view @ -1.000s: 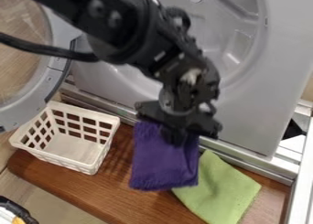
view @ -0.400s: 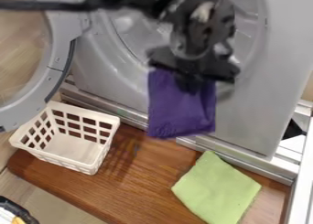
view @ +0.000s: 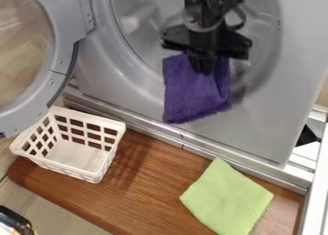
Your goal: Put the purple towel inside the washing machine
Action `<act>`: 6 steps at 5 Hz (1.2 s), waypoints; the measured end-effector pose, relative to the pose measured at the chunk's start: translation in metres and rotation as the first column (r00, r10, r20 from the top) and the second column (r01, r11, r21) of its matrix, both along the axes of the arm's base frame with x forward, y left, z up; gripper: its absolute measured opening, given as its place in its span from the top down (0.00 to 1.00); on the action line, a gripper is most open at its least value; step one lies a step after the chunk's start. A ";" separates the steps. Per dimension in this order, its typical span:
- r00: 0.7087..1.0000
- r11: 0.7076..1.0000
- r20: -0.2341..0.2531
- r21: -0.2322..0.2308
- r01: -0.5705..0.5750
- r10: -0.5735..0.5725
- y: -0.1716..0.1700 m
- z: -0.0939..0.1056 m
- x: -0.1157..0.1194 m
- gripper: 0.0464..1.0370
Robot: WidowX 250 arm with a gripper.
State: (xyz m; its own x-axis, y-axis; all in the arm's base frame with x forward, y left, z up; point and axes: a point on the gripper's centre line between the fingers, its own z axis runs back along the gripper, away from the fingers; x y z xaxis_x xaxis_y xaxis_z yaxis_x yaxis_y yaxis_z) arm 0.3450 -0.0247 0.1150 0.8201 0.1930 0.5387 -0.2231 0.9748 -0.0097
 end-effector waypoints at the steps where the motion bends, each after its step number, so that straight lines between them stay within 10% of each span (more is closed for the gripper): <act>1: 1.000 1.000 0.002 -0.005 -0.019 0.019 0.016 -0.002 0.020 0.99; 5: 0.998 0.998 -0.023 -0.017 0.054 -0.054 0.028 -0.041 0.086 0.98; 6: 0.998 0.998 -0.023 -0.043 0.054 -0.055 0.024 -0.042 0.086 0.83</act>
